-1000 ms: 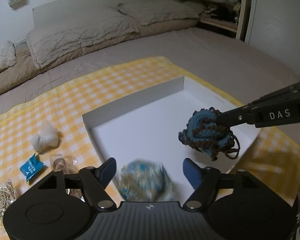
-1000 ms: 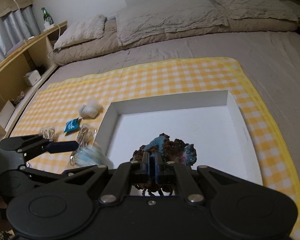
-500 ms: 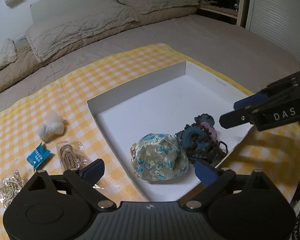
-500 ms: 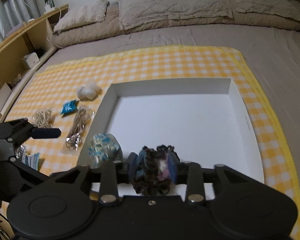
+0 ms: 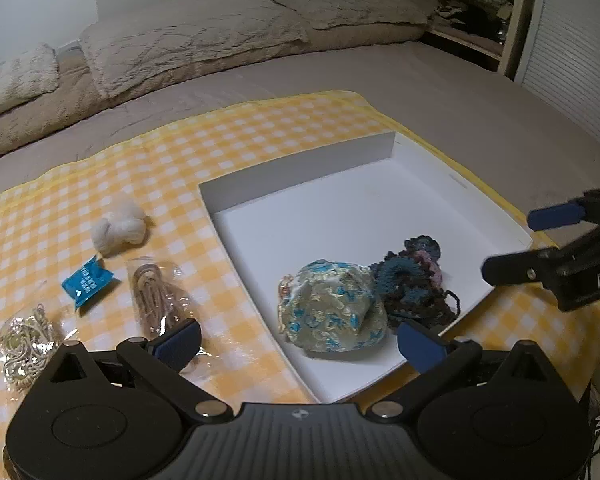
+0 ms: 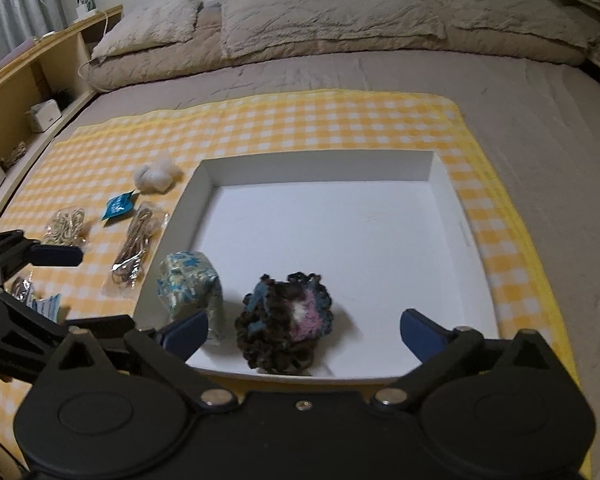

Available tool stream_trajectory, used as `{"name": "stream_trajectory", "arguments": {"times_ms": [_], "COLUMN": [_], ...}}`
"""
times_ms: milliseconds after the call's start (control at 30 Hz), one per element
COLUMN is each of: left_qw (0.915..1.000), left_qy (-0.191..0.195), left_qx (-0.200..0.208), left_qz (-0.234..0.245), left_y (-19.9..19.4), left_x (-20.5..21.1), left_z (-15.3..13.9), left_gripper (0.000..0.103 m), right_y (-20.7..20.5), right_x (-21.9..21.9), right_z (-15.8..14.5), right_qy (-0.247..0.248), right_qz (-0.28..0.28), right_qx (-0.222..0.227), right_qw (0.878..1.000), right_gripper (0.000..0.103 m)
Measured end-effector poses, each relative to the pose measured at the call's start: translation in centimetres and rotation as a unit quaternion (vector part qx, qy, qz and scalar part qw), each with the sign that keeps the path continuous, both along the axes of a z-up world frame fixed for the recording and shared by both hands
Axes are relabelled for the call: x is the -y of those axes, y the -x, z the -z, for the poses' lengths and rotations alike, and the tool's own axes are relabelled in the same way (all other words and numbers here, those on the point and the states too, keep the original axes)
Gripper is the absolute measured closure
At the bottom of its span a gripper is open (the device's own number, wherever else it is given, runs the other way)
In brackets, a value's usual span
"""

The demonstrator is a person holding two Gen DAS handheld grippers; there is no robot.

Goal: Organize soft objects
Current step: 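Grasp the bagged dark cable with left tool while right tool grasps the white packet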

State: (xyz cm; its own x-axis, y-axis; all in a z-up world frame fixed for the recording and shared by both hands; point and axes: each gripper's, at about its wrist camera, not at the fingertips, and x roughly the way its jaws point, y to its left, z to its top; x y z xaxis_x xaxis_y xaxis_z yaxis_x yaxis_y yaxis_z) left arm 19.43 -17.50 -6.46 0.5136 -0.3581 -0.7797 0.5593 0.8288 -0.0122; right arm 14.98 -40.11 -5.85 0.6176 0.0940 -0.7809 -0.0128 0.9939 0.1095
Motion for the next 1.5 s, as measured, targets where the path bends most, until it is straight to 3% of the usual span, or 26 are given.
{"name": "stream_trajectory", "arguments": {"times_ms": [567,900,1500], "left_qw": [0.9994,0.9964,0.9756], "left_qy": [0.006,-0.001,-0.032], "left_qx": [0.004,0.007,-0.04], "left_qz": [-0.033,-0.085,-0.213], "left_y": [0.1,0.0,-0.5], "left_x": [-3.1,-8.1,-20.4], "left_z": [-0.6,-0.7,1.6], "left_gripper": [0.0,0.0,0.0], "right_y": [0.8,-0.9,-4.3], "right_x": [-0.1,-2.2,-10.3], "right_z": [0.2,-0.6,-0.9], "right_qy": [0.016,0.015,0.008], "right_qz": [0.007,0.009,-0.052], "right_qx": [0.0,0.014,0.018], "right_qw": [1.0,1.0,0.998], "right_gripper": [0.0,0.0,0.0]}}
